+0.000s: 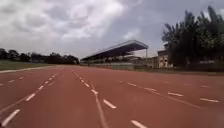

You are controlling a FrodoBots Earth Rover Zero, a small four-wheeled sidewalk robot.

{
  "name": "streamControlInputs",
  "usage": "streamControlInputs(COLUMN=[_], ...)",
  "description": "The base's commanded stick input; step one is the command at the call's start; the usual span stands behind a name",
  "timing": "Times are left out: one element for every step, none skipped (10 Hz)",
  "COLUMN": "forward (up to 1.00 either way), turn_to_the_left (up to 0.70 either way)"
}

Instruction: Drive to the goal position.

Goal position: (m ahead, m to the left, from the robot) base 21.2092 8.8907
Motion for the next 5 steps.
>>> streamControlInputs(forward=[0.45, 0.45, 0.45, 0.45, 0.45], turn_to_the_left=[0.00, 0.00, 0.00, 0.00, 0.00])
